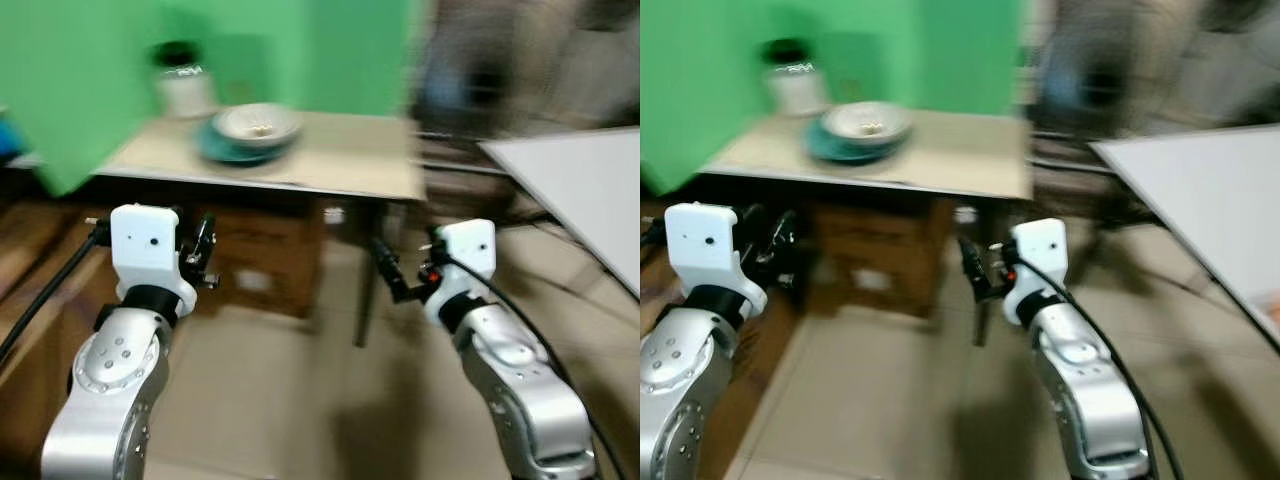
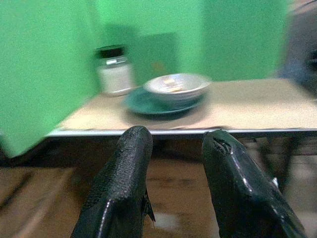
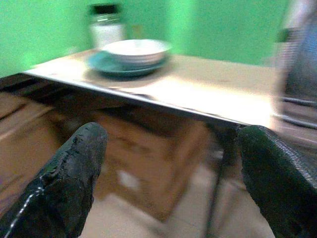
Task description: Setting the table
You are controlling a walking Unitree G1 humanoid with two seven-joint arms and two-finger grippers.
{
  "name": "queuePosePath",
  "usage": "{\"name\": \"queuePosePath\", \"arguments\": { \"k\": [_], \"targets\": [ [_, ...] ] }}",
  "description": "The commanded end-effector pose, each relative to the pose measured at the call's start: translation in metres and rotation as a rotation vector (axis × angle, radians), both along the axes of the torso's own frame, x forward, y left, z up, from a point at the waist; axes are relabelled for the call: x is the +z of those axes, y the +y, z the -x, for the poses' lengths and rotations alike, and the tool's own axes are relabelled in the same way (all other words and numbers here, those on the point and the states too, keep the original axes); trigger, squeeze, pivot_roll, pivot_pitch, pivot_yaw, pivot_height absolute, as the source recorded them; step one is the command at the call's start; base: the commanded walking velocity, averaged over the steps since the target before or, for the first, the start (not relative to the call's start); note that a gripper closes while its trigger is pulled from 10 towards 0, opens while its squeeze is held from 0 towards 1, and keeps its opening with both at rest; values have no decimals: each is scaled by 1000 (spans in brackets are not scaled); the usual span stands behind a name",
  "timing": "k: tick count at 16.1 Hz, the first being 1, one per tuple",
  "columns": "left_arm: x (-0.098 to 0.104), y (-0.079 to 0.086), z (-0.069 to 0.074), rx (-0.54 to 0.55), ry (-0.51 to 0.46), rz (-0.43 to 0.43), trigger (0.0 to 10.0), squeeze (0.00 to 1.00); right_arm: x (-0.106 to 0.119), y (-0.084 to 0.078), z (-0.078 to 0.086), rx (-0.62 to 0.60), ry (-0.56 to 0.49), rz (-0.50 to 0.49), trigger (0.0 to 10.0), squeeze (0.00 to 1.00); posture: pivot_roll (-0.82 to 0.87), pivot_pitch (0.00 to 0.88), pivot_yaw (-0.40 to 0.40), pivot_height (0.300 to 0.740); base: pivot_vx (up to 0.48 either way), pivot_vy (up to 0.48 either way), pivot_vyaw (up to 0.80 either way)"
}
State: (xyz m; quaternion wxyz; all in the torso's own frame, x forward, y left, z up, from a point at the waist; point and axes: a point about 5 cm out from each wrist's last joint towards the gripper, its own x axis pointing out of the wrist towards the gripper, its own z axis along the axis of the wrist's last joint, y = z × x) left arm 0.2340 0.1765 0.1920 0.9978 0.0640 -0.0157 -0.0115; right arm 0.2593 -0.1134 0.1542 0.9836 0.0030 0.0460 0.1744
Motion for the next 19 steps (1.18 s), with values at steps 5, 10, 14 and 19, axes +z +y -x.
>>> {"name": "queuePosePath", "arguments": {
  "k": [5,10,14,19],
  "targets": [
    [3,-1,4,-14,-4,14,10000,0,4,3,-5,15,-34,19,10000,1000,18,42,47,740,330,0,320],
    [4,-1,5,-19,0,18,10000,0,9,7,-11,41,-62,26,10000,1000,24,50,49,740,332,0,0],
    [5,0,3,-28,1,18,10000,0,13,10,-16,39,-73,18,10000,1000,19,53,55,740,335,0,0],
    [3,-2,3,-46,13,26,10000,0,15,11,-18,26,-63,-9,10000,1000,15,57,59,740,334,0,0]
  ]
}}
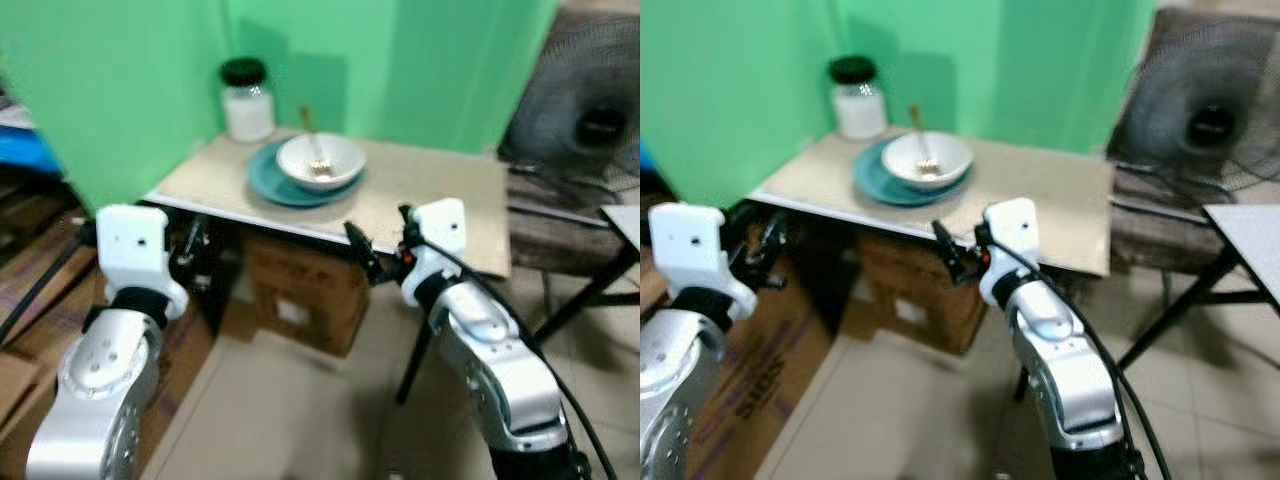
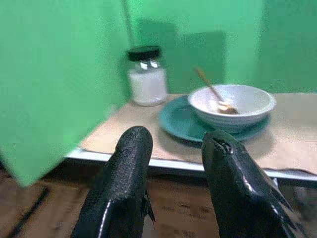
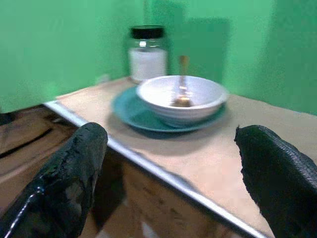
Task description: Setting the table
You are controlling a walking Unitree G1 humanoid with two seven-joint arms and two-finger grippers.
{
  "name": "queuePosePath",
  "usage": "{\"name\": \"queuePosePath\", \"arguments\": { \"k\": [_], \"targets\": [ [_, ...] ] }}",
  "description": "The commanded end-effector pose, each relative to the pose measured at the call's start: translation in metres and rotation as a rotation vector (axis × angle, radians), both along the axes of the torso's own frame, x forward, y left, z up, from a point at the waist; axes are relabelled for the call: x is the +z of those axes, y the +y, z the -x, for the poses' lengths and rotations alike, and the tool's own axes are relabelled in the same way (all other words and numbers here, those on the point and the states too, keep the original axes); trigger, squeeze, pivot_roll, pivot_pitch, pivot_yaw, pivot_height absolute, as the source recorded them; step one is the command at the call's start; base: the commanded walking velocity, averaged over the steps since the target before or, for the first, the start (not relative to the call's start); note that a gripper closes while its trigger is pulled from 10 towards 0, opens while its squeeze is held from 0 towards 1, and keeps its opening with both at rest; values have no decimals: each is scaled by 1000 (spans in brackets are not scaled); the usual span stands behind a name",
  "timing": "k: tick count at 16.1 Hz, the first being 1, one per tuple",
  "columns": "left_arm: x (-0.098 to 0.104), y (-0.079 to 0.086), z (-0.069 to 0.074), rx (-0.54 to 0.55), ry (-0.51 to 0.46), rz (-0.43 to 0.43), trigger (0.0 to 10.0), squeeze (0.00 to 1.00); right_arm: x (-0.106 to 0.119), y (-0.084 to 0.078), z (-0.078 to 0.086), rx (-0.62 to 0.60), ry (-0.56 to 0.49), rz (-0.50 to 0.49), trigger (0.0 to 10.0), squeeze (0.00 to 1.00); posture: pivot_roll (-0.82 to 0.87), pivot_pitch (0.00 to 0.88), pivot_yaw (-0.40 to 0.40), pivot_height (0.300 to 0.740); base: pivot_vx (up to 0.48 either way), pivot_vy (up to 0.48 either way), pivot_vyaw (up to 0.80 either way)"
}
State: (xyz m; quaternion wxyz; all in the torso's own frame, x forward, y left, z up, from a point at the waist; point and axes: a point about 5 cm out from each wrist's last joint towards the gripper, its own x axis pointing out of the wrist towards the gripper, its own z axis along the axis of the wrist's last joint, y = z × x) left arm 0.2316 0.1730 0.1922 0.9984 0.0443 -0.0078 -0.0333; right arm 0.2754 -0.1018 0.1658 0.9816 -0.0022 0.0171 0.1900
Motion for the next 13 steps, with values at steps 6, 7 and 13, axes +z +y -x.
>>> {"name": "queuePosePath", "arguments": {
  "k": [6,7,13],
  "targets": [
    [-3,4,1,-18,3,-9,10000,961,1,-18,1,-107,-2,-10,10000,1000,-9,56,85,740,341,0,0],
    [-4,5,1,-17,1,-11,10000,961,1,-20,2,-113,-11,-10,10000,1000,-10,56,85,740,334,0,0],
    [-11,13,8,-15,-10,-33,10000,941,-1,-27,8,-110,-16,-4,10000,1000,-10,56,80,740,322,0,133]
  ]
}}
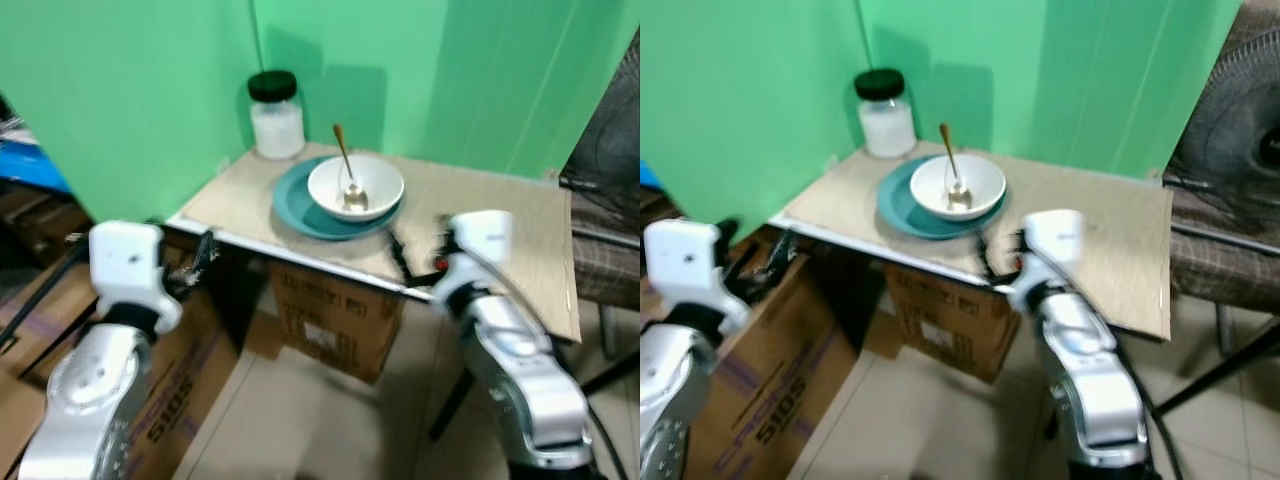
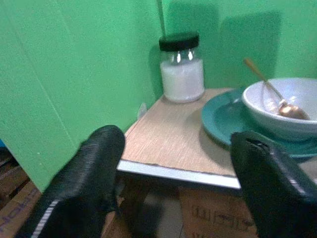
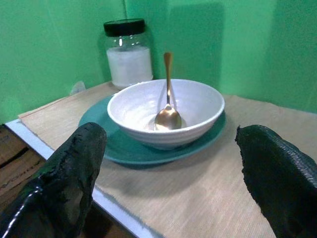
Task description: Setting the table
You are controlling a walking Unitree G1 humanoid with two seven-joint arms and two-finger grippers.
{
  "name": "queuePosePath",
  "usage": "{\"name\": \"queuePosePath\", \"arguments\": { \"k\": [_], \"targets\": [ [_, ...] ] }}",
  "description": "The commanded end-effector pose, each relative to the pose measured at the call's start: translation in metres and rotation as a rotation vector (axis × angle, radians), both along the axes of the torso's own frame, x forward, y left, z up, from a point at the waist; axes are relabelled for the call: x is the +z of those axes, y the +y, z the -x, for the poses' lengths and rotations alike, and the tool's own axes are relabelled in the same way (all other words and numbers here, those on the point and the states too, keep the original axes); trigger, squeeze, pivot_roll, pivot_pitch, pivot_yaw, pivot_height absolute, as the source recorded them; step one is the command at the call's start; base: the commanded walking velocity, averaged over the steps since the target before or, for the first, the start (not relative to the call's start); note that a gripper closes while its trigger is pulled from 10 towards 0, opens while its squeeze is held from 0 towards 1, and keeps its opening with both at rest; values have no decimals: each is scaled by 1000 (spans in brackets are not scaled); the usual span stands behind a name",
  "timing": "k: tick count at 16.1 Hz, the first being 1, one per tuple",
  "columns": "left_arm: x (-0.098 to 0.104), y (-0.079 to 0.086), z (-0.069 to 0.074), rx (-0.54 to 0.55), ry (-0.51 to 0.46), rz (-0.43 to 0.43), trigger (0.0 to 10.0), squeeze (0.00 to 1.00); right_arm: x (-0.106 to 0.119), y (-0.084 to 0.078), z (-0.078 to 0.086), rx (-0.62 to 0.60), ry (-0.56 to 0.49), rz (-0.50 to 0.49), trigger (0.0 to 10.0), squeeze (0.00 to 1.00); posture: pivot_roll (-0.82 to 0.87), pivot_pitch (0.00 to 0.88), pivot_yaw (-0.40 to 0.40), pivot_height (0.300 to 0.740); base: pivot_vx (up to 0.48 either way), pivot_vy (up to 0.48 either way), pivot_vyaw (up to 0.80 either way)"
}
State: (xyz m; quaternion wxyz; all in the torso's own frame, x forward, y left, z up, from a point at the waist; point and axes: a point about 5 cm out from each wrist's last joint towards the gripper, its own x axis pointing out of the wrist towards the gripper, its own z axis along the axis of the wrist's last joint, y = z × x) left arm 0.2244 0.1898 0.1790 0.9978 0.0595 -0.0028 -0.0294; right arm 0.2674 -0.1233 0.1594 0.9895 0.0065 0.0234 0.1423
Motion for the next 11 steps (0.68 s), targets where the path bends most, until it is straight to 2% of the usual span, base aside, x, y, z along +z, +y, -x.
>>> {"name": "queuePosePath", "arguments": {
  "k": [1,4,8,11],
  "targets": [
    [1,-5,2,-31,-19,-4,10000,941,7,-3,-1,0,-35,15,10000,1000,-8,55,75,740,319,0,800],
    [-1,-3,4,-26,-21,-12,10000,937,9,2,-2,21,-43,6,10000,1000,3,53,59,740,317,0,746],
    [-2,-2,6,-28,-22,-22,10000,933,9,2,-5,21,-38,-12,10000,1000,5,50,52,740,318,0,0],
    [-3,-5,5,-70,-15,-36,10000,937,10,2,-8,7,-29,-8,10000,1000,2,43,53,740,316,0,0]
  ]
}}
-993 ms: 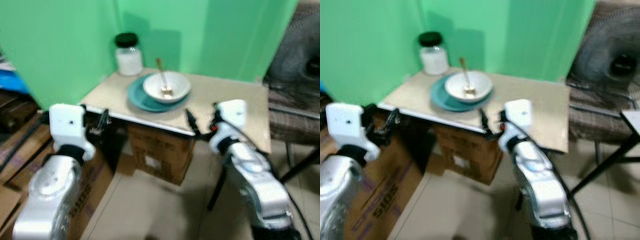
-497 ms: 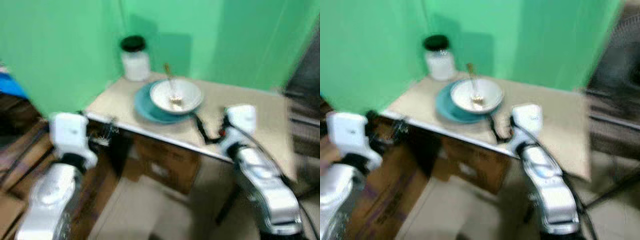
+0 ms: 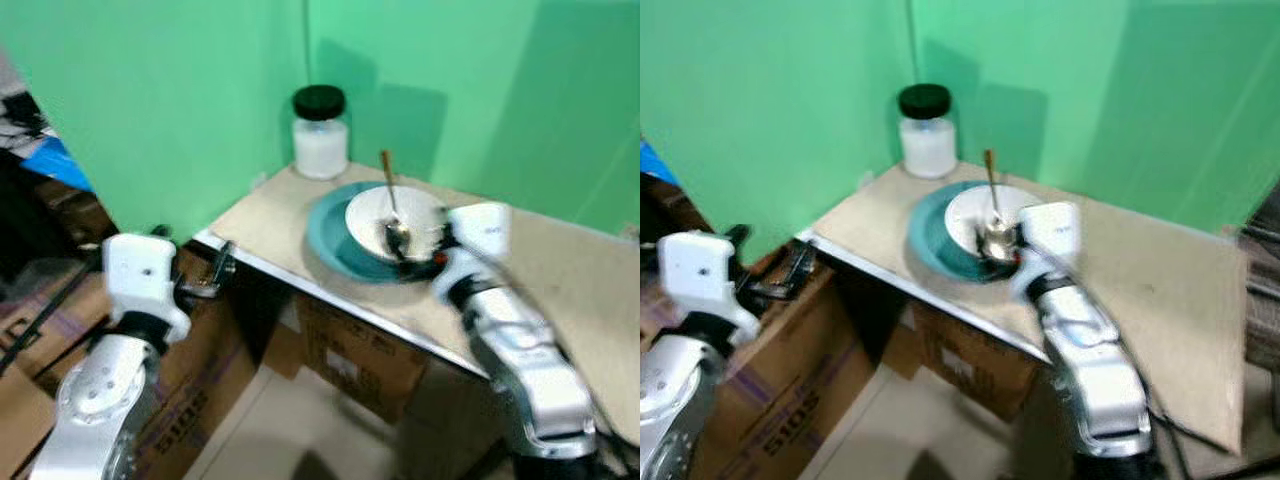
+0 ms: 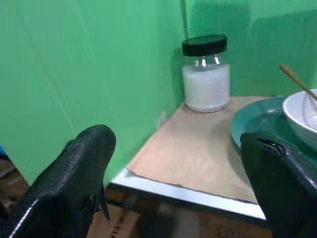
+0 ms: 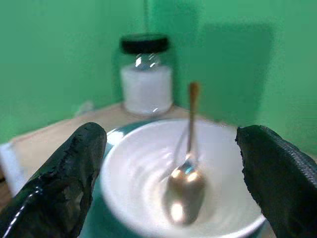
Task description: Setting the table
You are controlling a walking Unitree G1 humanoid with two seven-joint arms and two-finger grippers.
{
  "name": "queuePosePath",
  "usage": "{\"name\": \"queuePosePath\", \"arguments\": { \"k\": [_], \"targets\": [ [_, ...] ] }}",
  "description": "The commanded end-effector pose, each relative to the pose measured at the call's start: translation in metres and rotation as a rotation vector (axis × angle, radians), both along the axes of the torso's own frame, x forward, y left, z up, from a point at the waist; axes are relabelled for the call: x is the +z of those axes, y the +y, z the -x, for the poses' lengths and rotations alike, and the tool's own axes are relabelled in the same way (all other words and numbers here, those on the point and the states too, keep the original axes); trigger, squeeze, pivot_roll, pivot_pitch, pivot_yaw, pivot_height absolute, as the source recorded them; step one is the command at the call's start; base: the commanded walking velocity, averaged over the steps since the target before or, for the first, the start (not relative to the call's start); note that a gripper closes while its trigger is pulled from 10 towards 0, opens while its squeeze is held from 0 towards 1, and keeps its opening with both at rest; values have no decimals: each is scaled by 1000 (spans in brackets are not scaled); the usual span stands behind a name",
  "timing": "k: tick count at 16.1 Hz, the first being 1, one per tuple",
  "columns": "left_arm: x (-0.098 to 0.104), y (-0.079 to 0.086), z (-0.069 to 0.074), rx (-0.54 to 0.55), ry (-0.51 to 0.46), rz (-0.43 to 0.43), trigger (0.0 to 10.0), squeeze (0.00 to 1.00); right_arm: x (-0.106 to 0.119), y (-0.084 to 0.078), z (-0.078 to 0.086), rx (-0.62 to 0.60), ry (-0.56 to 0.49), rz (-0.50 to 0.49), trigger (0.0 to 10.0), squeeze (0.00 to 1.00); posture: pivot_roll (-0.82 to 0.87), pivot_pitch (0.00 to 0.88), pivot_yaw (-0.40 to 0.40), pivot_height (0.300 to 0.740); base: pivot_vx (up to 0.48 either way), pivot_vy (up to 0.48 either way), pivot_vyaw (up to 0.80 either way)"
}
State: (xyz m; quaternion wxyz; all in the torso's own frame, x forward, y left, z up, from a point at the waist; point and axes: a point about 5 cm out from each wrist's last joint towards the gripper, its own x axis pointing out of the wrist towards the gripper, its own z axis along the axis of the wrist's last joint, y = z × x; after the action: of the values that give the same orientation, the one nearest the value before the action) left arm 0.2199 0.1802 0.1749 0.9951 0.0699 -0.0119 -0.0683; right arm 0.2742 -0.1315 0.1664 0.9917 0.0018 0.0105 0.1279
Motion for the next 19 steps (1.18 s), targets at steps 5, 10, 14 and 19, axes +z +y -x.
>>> {"name": "queuePosePath", "arguments": {
  "k": [5,10,14,19],
  "targets": [
    [0,4,0,-21,6,-29,10000,933,5,13,-5,33,9,-4,10000,1000,4,33,47,740,311,0,0],
    [-3,-1,1,-102,33,-46,10000,776,5,18,-13,17,82,48,10000,282,5,28,46,740,171,0,0],
    [-3,-12,2,-344,87,-86,10000,753,-9,19,-27,3,290,57,10000,0,12,32,46,740,0,0,0],
    [-5,-17,3,-550,172,-122,10000,690,-17,13,-53,-102,450,34,10000,0,11,29,46,740,0,0,0]
  ]
}}
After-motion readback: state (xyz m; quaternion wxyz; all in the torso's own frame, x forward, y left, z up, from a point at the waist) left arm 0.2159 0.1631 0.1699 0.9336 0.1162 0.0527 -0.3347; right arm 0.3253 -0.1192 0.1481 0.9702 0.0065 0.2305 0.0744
